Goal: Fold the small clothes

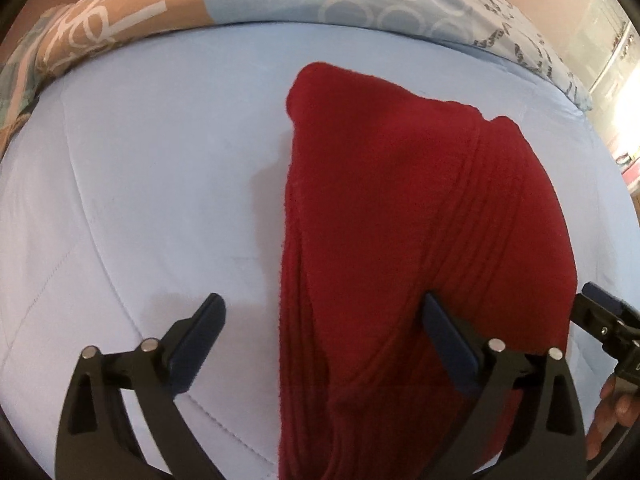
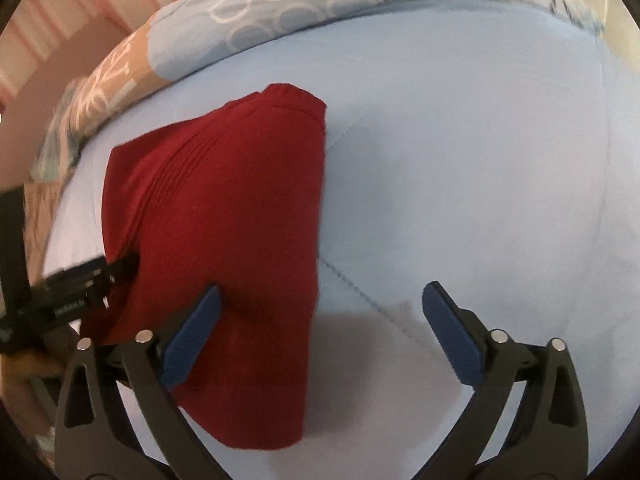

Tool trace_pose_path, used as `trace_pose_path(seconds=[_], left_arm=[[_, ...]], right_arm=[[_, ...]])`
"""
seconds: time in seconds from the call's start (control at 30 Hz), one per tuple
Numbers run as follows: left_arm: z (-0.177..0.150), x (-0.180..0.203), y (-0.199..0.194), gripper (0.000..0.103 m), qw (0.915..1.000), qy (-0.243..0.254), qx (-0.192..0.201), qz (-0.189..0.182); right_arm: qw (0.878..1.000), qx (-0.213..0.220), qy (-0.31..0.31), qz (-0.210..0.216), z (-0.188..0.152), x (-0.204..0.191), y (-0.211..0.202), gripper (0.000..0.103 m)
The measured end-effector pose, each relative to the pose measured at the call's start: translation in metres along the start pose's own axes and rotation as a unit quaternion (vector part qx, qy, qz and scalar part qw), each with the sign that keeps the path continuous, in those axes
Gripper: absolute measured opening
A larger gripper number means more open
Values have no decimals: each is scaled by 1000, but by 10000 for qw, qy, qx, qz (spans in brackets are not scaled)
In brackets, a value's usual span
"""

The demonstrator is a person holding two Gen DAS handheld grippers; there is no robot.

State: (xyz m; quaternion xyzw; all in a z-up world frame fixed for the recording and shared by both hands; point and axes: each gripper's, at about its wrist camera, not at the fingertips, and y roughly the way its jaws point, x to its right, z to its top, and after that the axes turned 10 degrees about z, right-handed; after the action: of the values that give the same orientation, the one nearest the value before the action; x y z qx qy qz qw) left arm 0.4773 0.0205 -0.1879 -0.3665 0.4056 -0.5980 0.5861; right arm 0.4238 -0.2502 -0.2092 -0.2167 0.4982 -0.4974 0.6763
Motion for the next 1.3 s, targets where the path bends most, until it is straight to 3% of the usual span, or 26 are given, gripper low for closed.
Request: trace_pose_path(seconds=[0.1,0.23,0.37,0.57,0.63,0.77,0.93,1.03,1.23,1.3], left_arm=[[0,-7,-9,98,9995,-232,107,-191],[-4,-2,-18,98,9990,-125,63,-414],[-13,9,7,101,9987,38,-392,-338],[-11,18,15,102,9987,5,-416,-286],[-13,22,15,102,9991,36,-384,-183],[-11,33,13,99,9995,191,-205,139],[-15,55,-2,68,9983,476,102,323],[-16,49,-5,63,9989,373,100,252],[-29,37,-23,40,9991,336,212,121],[-32,30,-27,37,9995,235,215,49]], right_arm=[[9998,65,64,150,0,3,-3,100],[9990,200,-43,391,1,-5,-12,100],[9992,-63,-7,405,0,-12,7,100],[9969,-264,326,670,0,-2,34,100],[9971,-337,179,665,-2,-8,41,100],[9958,-364,82,839,-3,-16,45,75],[9970,-226,123,731,-5,-21,45,69],[9973,-119,93,712,-8,-24,40,61],[9965,144,93,814,-12,-27,28,50],[9963,206,53,833,-12,-30,24,49]])
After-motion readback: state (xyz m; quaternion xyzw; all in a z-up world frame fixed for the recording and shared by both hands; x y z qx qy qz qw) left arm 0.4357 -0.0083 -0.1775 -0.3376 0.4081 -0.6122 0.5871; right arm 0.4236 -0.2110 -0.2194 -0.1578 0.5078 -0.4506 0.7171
